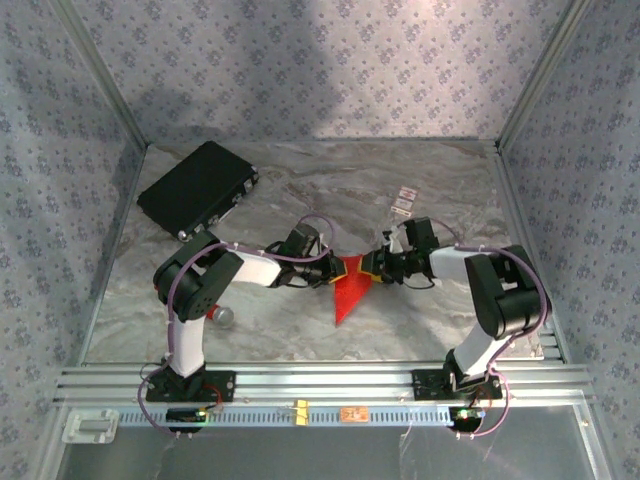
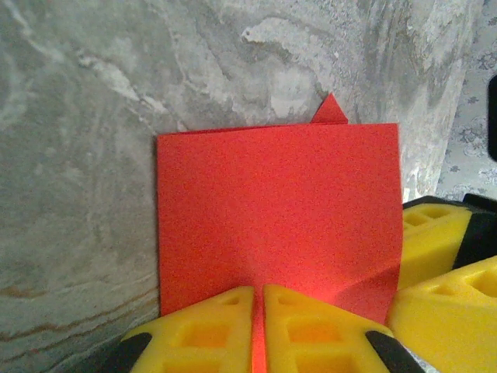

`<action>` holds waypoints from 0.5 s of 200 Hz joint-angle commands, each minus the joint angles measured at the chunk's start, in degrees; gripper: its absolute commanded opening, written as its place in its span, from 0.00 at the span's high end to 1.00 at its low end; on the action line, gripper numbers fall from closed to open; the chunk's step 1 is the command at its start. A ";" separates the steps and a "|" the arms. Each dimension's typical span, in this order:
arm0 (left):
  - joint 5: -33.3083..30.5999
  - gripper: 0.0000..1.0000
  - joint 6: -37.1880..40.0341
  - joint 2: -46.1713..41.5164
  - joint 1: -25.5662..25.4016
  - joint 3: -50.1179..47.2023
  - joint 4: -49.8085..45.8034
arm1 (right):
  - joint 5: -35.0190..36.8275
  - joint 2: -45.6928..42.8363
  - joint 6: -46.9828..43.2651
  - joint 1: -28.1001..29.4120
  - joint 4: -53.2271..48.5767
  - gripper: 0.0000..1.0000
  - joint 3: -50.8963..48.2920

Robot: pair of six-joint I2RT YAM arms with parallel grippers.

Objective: Fold a paper plane with a square sheet of paper (pick it up from the middle)
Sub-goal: Fold the wing for the fifth time at the center of the table.

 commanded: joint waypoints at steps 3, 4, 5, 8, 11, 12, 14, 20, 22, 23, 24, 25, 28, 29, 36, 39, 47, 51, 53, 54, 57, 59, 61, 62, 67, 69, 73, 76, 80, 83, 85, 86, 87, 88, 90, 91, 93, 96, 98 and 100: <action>-0.74 0.88 0.21 1.58 0.43 -0.97 -0.13 | -2.38 1.04 -5.98 -0.53 -4.85 0.70 2.79; -0.74 0.88 0.20 1.59 0.40 -0.97 -0.15 | -2.37 1.17 -6.09 -0.55 -4.99 0.70 2.87; -0.74 0.88 0.25 1.60 0.43 -0.97 -0.16 | -2.42 1.28 -6.19 -0.56 -5.11 0.70 2.95; -0.74 0.88 0.21 1.61 0.38 -0.93 -0.17 | -2.53 1.47 -6.47 -0.66 -5.27 0.71 3.15; -0.77 0.88 0.20 1.68 0.41 -0.93 -0.15 | -2.73 1.73 -6.62 -0.66 -5.56 0.72 3.32; -0.75 0.88 0.25 1.69 0.39 -0.91 -0.16 | -2.81 1.78 -6.72 -0.70 -5.61 0.72 3.39; -0.70 0.88 0.21 1.69 0.42 -0.95 -0.13 | -2.92 1.99 -6.86 -0.74 -5.78 0.72 3.49; -0.63 0.88 0.21 1.62 0.45 -0.82 -0.03 | -3.30 2.50 -7.15 -0.94 -6.09 0.73 3.72; -0.61 0.88 0.14 1.61 0.39 -0.80 -0.03 | -3.35 2.66 -7.21 -1.02 -6.08 0.73 3.82; -0.59 0.88 0.13 1.61 0.43 -0.80 -0.06 | -3.43 2.73 -7.24 -1.06 -6.05 0.74 3.91; -0.62 0.88 0.12 1.61 0.40 -0.84 -0.07 | -3.52 2.76 -7.29 -1.03 -6.03 0.74 3.95; -0.64 0.88 0.12 1.61 0.39 -0.86 0.01 | -3.56 2.82 -7.32 -1.07 -6.02 0.74 3.97; -0.65 0.88 0.09 1.59 0.44 -0.76 0.00 | -3.67 3.05 -7.41 -1.09 -6.03 0.75 3.99; -0.65 0.88 0.06 1.60 0.41 -0.73 0.05 | -3.68 3.15 -7.47 -1.10 -6.02 0.76 4.04; -0.57 0.88 0.10 1.54 0.39 -0.66 0.17 | -3.64 3.53 -7.69 -1.23 -6.26 0.78 4.30; -0.57 0.87 0.02 1.52 0.41 -0.62 0.19 | -3.60 3.71 -7.84 -1.27 -6.40 0.79 4.34; -0.36 0.87 0.04 1.43 0.39 -0.59 0.30 | -3.64 3.93 -8.13 -1.36 -6.69 0.83 4.50; -0.32 0.86 0.05 1.24 0.44 -0.52 0.38 | -3.69 4.07 -8.22 -1.44 -6.71 0.85 4.44; -0.31 0.86 0.05 1.23 0.46 -0.48 0.36 | -3.69 4.10 -8.29 -1.47 -6.85 0.86 4.53; -0.31 0.86 0.04 1.20 0.46 -0.46 0.40 | -3.69 4.11 -8.30 -1.46 -6.87 0.86 4.52; -0.29 0.86 0.09 1.10 0.44 -0.45 0.36 | -3.57 4.11 -8.24 -1.47 -6.88 0.87 4.58; -0.26 0.85 0.11 0.93 0.46 -0.49 0.44 | -3.57 4.16 -8.23 -1.48 -6.96 0.88 4.60; -0.23 0.85 0.11 0.78 0.42 -0.52 0.48 | -3.53 4.19 -8.16 -1.52 -6.93 0.89 4.48; -0.22 0.85 0.16 0.76 0.44 -0.53 0.51 | -3.56 4.15 -8.11 -1.53 -6.91 0.89 4.50; -0.22 0.83 0.25 0.51 0.43 -0.42 0.61 | -3.54 4.00 -7.94 -1.59 -6.83 0.90 4.39; -0.22 0.83 0.28 0.37 0.39 -0.37 0.61 | -3.52 3.95 -7.89 -1.64 -6.77 0.91 4.36; -0.22 0.82 0.34 0.04 0.42 -0.37 0.62 | -3.52 3.80 -7.69 -1.63 -6.62 0.91 4.35; -0.34 0.80 0.39 -0.29 0.41 -0.36 0.62 | -3.51 3.68 -7.41 -1.63 -6.51 0.92 4.23; -0.62 0.78 0.45 -0.72 0.42 -0.42 0.62 | -3.48 3.45 -7.00 -1.63 -6.39 0.92 4.11; -1.02 0.78 0.55 -1.09 0.38 -0.56 0.53 | -3.32 3.16 -6.72 -1.68 -6.25 0.93 4.02; -1.41 0.77 0.60 -1.53 0.33 -0.60 0.42 | -3.20 3.02 -6.47 -1.66 -6.14 0.93 3.94; -1.69 0.77 0.63 -1.72 0.35 -0.66 0.39 | -3.14 2.95 -6.29 -1.64 -6.08 0.93 3.88; -1.92 0.76 0.63 -1.94 0.36 -0.77 0.28 | -3.06 2.92 -6.12 -1.63 -5.92 0.93 3.76; -2.25 0.76 0.64 -2.19 0.37 -0.83 0.23 | -2.94 2.81 -5.94 -1.63 -5.79 0.94 3.75; -2.86 0.75 0.68 -2.70 0.31 -1.09 0.06 | -2.67 2.56 -5.66 -1.67 -5.65 0.94 3.63; -3.25 0.75 0.78 -2.96 0.30 -1.16 -0.06 | -2.61 2.41 -5.49 -1.65 -5.62 0.94 3.59; -3.92 0.74 0.90 -3.58 0.20 -1.41 -0.23 | -2.32 2.31 -5.11 -1.68 -5.43 0.94 3.39; -4.79 0.72 1.18 -4.49 0.13 -1.84 -0.54 | -1.91 1.91 -4.52 -1.63 -5.13 0.94 3.24; -5.62 0.71 1.39 -5.10 0.07 -2.02 -0.88 | -1.64 1.68 -4.12 -1.63 -4.96 0.95 3.06; -6.31 0.69 1.64 -5.71 0.04 -2.20 -1.34 | -1.37 1.42 -3.64 -1.63 -4.68 0.95 2.93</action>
